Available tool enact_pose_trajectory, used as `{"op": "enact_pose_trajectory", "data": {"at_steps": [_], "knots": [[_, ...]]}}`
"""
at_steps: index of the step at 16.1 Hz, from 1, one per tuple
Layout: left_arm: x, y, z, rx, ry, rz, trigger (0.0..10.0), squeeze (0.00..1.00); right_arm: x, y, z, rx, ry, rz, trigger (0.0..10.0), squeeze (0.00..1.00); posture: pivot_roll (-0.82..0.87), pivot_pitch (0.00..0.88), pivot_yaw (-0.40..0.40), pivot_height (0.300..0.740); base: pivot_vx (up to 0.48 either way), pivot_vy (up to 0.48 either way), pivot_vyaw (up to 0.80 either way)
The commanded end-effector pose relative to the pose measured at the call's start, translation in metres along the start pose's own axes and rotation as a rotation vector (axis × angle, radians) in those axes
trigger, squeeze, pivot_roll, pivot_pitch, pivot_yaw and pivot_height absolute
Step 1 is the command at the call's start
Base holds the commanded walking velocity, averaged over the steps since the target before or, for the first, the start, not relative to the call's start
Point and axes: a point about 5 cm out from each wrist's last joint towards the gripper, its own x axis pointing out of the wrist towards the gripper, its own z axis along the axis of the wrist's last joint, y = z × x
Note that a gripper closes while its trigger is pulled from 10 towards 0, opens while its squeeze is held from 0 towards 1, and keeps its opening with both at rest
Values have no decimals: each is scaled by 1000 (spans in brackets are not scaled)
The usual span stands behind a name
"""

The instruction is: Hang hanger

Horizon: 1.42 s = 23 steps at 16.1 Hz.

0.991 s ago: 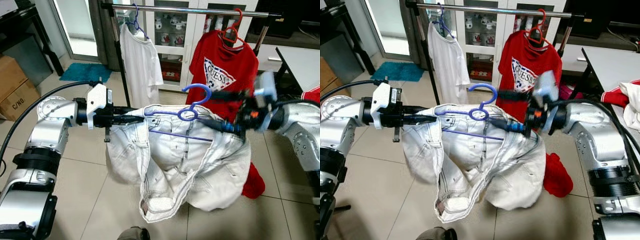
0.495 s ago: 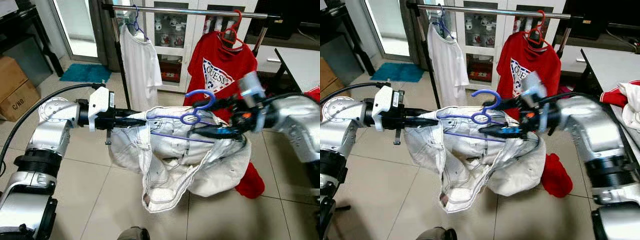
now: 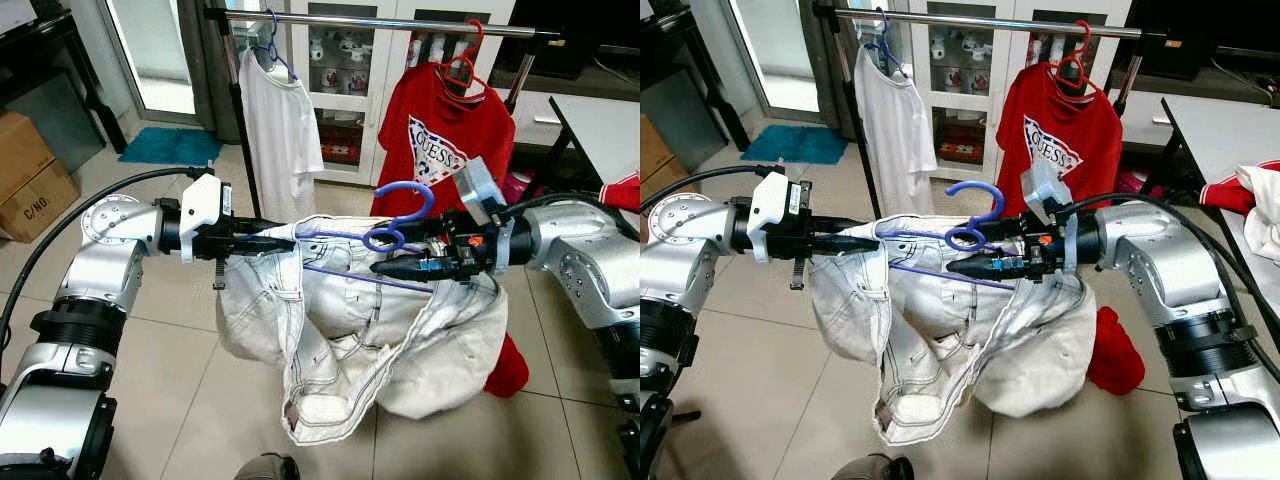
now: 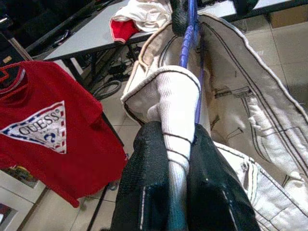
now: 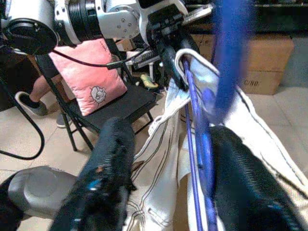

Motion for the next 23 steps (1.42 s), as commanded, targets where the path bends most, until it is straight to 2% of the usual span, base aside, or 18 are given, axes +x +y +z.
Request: {"op": "enact_pose_trajectory", "data": {"at_steps": [1,6,11,18,19,20,21,23], "knots": [[-1,5,11,49,-39,24,0,0,3,0,2,-4,16,15,0,0,-132,0,34,740,0,0,0],[-2,5,11,50,-35,37,0,0,5,-2,2,4,33,5,0,0,-128,0,28,740,0,0,0],[-4,9,11,44,-34,66,0,0,5,-7,-3,27,102,-39,0,0,-126,0,25,740,0,0,0],[-6,13,12,52,-36,105,0,0,5,-10,-2,31,95,-56,0,0,-125,0,25,740,0,0,0],[-6,14,14,64,-49,121,10000,0,5,-10,-1,30,95,-58,0,0,-125,0,27,740,0,0,0],[-5,14,14,57,-61,110,10000,0,5,-10,-1,29,95,-58,0,0,-125,0,27,740,0,0,0],[-5,13,14,32,-71,84,10000,1000,5,-10,-2,29,95,-60,0,0,-127,0,30,740,0,0,0],[-6,10,15,14,-71,36,10000,1000,4,-10,-3,28,100,-68,0,0,-127,0,34,740,0,0,0]]}}
